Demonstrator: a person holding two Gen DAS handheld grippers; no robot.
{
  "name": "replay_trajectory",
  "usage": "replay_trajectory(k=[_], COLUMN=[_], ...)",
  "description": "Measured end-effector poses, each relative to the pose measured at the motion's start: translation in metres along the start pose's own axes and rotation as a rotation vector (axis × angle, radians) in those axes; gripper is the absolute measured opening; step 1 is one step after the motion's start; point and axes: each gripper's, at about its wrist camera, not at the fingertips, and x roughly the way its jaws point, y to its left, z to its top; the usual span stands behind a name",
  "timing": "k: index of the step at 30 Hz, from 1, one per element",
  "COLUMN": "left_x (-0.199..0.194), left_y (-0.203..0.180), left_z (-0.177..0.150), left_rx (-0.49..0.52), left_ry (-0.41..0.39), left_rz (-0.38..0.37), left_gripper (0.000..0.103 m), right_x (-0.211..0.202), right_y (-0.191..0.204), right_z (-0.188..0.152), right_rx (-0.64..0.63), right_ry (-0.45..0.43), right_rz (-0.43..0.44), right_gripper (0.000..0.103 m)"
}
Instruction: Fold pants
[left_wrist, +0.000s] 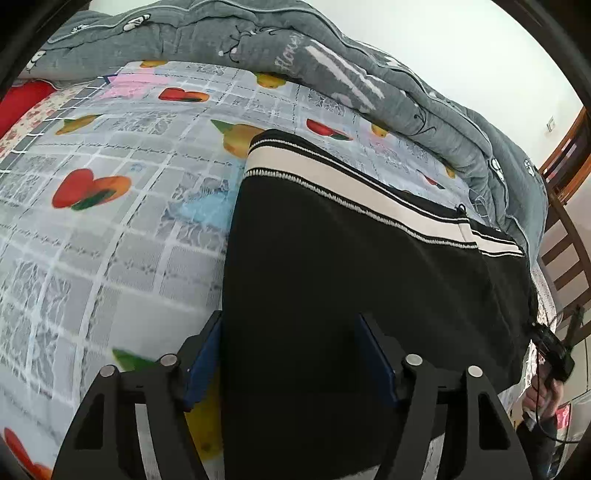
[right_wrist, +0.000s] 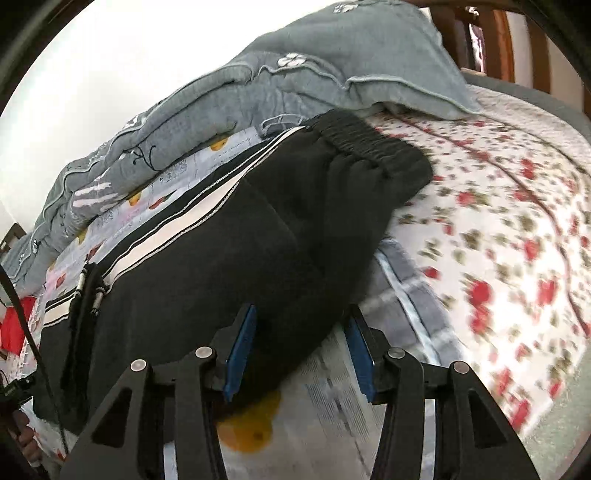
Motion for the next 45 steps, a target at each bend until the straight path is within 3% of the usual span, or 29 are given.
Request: replay_trajectory(k=[5,11,12,13,14,17,20,27,31,33,37,40,45], left_x=[0.008,0.027,0.03,0.032,0.033,0.028,0.017,-0.003,-0.021,-0.033,-0.042,-0.03,-0.007], left_y=[0.011,0.023,0.025,0.025,0.027,0.027,0.02,0.027,0.05,0.063,0.085,0.098,0.116], left_z=[0.014,0.037,0.041,0.043,0.045,0.047,0.049,0.069,0.092,0.104,0.119,0.121,0.116], left_rx=[-0.032,-0.094,-0.116,-0.13,-0.146,-0.167,-0.141,-0.129,-0.144,-0.136,-0.108,-0.089,-0.1], left_ry=[0.018,0.065,0.071,0.075,0.075,0.044,-0.004,-0.072,-0.117,-0.15,-0.167,-0.141,-0.091], left_rz=[-0.055,-0.14,-0.143,-0.139,-0.129,-0.133,-0.128,-0.143,-0.108,-0.052,0.099,0.189,0.211], left_gripper=[0.05,0.046,0.044,0.039,0.029,0.013,0.011,0.011,0.011,0.011,0.011,0.011,0.014], right_x=[0.02,0.043,0.044,0.043,0.036,0.007,-0.02,-0.052,-0.057,-0.058,-0.04,0.0,0.054], right_y=[-0.006,-0.018,-0.016,-0.014,-0.007,0.028,0.064,0.136,0.176,0.192,0.209,0.205,0.162], right_z=[0.028,0.057,0.061,0.063,0.066,0.075,0.087,0.123,0.135,0.137,0.123,0.098,0.072], right_rx=[0.056,0.15,0.156,0.153,0.119,-0.036,-0.13,-0.208,-0.249,-0.267,-0.292,-0.31,-0.255], right_ry=[-0.012,0.003,-0.004,-0.016,-0.046,-0.161,-0.234,-0.339,-0.369,-0.378,-0.335,-0.241,-0.074], right_rz=[0.035,0.063,0.049,0.027,-0.008,-0.059,-0.066,0.023,0.104,0.162,0.223,0.174,0.073], right_gripper=[0.048,0.047,0.044,0.028,0.022,0.014,0.013,0.012,0.012,0.012,0.011,0.011,0.011])
